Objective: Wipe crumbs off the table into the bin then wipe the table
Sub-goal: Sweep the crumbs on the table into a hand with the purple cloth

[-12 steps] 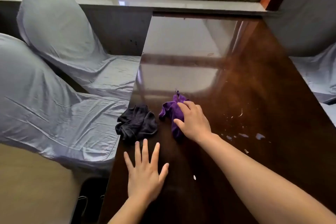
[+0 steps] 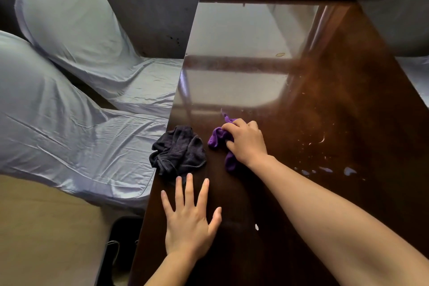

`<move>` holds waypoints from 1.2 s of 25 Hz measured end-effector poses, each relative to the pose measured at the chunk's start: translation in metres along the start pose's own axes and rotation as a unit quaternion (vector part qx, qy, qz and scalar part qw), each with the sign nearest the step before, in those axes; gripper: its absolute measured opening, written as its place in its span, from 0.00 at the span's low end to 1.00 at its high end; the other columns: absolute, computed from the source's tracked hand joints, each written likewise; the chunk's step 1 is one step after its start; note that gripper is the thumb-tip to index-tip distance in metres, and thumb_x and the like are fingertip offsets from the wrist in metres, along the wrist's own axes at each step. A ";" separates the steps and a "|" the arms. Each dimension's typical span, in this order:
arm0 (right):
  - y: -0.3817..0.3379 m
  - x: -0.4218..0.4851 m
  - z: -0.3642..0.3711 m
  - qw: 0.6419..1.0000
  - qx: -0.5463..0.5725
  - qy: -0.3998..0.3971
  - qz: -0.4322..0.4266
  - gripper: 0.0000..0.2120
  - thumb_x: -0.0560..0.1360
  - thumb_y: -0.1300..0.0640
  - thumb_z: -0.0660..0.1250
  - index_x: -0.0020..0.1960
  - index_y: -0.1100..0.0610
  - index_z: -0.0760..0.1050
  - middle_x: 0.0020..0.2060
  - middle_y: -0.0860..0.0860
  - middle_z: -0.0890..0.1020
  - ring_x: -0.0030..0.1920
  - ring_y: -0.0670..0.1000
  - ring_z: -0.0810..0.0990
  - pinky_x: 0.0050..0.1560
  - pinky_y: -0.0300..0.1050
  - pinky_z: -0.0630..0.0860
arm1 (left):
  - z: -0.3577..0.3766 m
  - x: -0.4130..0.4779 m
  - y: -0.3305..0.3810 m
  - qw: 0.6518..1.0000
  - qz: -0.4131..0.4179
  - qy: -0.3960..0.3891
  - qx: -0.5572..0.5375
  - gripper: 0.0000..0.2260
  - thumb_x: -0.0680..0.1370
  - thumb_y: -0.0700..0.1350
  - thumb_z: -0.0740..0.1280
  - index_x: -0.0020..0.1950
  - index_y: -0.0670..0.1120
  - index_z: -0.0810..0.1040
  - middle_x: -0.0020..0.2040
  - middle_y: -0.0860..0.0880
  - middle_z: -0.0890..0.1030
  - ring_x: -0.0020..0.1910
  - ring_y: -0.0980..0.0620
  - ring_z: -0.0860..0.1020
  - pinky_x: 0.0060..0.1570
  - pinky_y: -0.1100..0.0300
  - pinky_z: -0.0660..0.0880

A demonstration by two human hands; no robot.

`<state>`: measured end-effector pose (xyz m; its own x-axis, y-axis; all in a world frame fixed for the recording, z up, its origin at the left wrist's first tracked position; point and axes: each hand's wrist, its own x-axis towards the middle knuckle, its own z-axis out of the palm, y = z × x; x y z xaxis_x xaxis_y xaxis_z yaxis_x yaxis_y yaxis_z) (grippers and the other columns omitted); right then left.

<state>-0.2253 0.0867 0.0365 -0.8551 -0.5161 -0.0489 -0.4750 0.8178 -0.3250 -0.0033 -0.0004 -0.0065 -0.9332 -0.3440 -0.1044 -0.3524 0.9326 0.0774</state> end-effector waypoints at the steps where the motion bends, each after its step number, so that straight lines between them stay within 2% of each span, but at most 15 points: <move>1: 0.002 -0.003 -0.005 0.999 0.046 -0.004 -0.002 0.18 0.74 0.55 0.67 0.63 0.46 0.75 0.60 0.49 0.78 0.55 0.60 0.72 0.56 0.51 0.72 | 0.000 0.000 0.000 1.000 -0.001 -0.001 -0.002 0.32 0.74 0.65 0.56 0.76 0.54 0.65 0.78 0.41 0.63 0.79 0.40 0.55 0.71 0.29 0.54; 3: 0.007 -0.017 -0.020 0.990 0.143 0.017 0.002 0.17 0.71 0.59 0.68 0.58 0.48 0.78 0.56 0.49 0.81 0.54 0.59 0.75 0.55 0.48 0.73 | 0.001 -0.001 -0.002 1.000 -0.001 0.003 -0.009 0.32 0.74 0.65 0.56 0.76 0.53 0.66 0.78 0.41 0.63 0.79 0.39 0.56 0.71 0.29 0.55; 5: 0.023 -0.046 -0.042 0.967 0.243 0.076 0.025 0.17 0.69 0.60 0.69 0.55 0.47 0.80 0.53 0.48 0.83 0.53 0.53 0.79 0.55 0.46 0.74 | 0.001 0.000 -0.004 1.000 0.002 0.010 -0.013 0.32 0.73 0.65 0.55 0.75 0.52 0.68 0.77 0.41 0.64 0.78 0.39 0.57 0.70 0.28 0.55; 8: 0.085 -0.107 -0.083 0.937 0.296 0.165 0.084 0.16 0.66 0.57 0.70 0.52 0.46 0.81 0.47 0.44 0.85 0.48 0.45 0.82 0.51 0.40 0.75 | 0.002 -0.001 -0.002 1.000 0.004 0.015 -0.023 0.32 0.73 0.64 0.54 0.74 0.52 0.69 0.77 0.40 0.65 0.78 0.38 0.58 0.70 0.27 0.54; 10: 0.141 -0.150 -0.108 0.926 0.268 0.213 0.161 0.15 0.67 0.57 0.72 0.52 0.46 0.80 0.45 0.45 0.85 0.46 0.47 0.83 0.49 0.44 0.77 | 0.002 -0.002 -0.001 0.999 0.004 0.021 -0.032 0.33 0.73 0.65 0.54 0.74 0.51 0.68 0.77 0.40 0.64 0.78 0.39 0.56 0.70 0.27 0.53; 12: 0.197 -0.185 -0.122 0.918 0.191 0.240 0.251 0.14 0.69 0.58 0.73 0.52 0.47 0.79 0.46 0.49 0.85 0.47 0.54 0.83 0.48 0.49 0.76 | 0.003 -0.002 0.001 0.999 0.004 0.033 -0.043 0.33 0.73 0.64 0.53 0.74 0.51 0.68 0.77 0.39 0.64 0.78 0.39 0.55 0.71 0.27 0.52; 14: 0.236 -0.205 -0.119 0.910 0.119 0.216 0.334 0.13 0.70 0.57 0.73 0.54 0.48 0.79 0.50 0.53 0.85 0.50 0.58 0.82 0.49 0.50 0.75 | 0.003 -0.004 0.002 0.998 0.018 0.048 -0.048 0.32 0.75 0.65 0.52 0.74 0.49 0.69 0.76 0.38 0.65 0.78 0.39 0.55 0.71 0.28 0.51; 16: 0.254 -0.210 -0.102 0.908 0.088 0.166 0.375 0.13 0.71 0.57 0.72 0.55 0.49 0.80 0.53 0.55 0.84 0.52 0.61 0.81 0.51 0.50 0.75 | 0.004 -0.006 0.002 0.996 0.049 0.062 -0.045 0.33 0.78 0.66 0.45 0.73 0.48 0.70 0.75 0.38 0.67 0.78 0.38 0.56 0.73 0.31 0.49; 19: 0.251 -0.190 -0.075 0.920 0.050 0.157 0.355 0.14 0.72 0.54 0.70 0.58 0.49 0.80 0.57 0.57 0.82 0.52 0.63 0.79 0.54 0.50 0.74 | 0.004 -0.007 0.001 0.991 0.096 0.075 -0.050 0.35 0.79 0.64 0.40 0.71 0.46 0.73 0.74 0.38 0.69 0.76 0.38 0.61 0.74 0.35 0.54; 22: 0.230 -0.161 -0.067 0.936 0.035 0.152 0.316 0.15 0.75 0.53 0.68 0.61 0.49 0.79 0.60 0.54 0.81 0.53 0.62 0.78 0.56 0.48 0.71 | 0.002 -0.007 0.002 0.989 0.101 0.080 -0.070 0.28 0.78 0.59 0.51 0.70 0.45 0.74 0.73 0.38 0.70 0.74 0.38 0.65 0.72 0.36 0.60; 24: 0.211 -0.154 -0.062 0.957 0.055 0.120 0.258 0.16 0.74 0.54 0.68 0.61 0.48 0.79 0.60 0.51 0.81 0.53 0.60 0.78 0.56 0.46 0.69 | 0.002 -0.007 0.002 0.989 0.098 0.085 -0.073 0.27 0.75 0.56 0.55 0.69 0.45 0.75 0.73 0.38 0.71 0.73 0.39 0.66 0.71 0.37 0.61; 27: 0.179 -0.165 -0.054 0.990 0.088 0.040 0.105 0.18 0.70 0.57 0.71 0.59 0.46 0.80 0.58 0.45 0.82 0.51 0.55 0.77 0.51 0.41 0.68 | -0.001 -0.006 0.002 0.987 0.099 0.094 -0.078 0.27 0.74 0.55 0.55 0.68 0.45 0.76 0.72 0.38 0.72 0.72 0.39 0.68 0.71 0.39 0.61; 28: 0.173 -0.168 -0.056 0.991 0.102 0.032 0.076 0.19 0.70 0.57 0.71 0.59 0.45 0.80 0.57 0.44 0.83 0.50 0.54 0.77 0.50 0.40 0.68 | -0.001 -0.006 0.002 0.987 0.100 0.098 -0.079 0.27 0.74 0.54 0.55 0.68 0.45 0.76 0.71 0.38 0.73 0.72 0.39 0.68 0.71 0.39 0.61; 30: 0.173 -0.159 -0.069 0.986 0.130 0.077 0.068 0.19 0.69 0.57 0.71 0.58 0.45 0.80 0.56 0.44 0.83 0.50 0.53 0.78 0.51 0.42 0.70 | 0.000 -0.006 0.003 0.986 0.098 0.105 -0.081 0.26 0.74 0.54 0.55 0.67 0.45 0.77 0.71 0.38 0.73 0.71 0.39 0.69 0.71 0.39 0.62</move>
<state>-0.1860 0.3279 0.0531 -0.9383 -0.3446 0.0274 -0.3004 0.7735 -0.5581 0.0014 0.0046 -0.0053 -0.9725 -0.1902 0.1342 -0.1553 0.9595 0.2349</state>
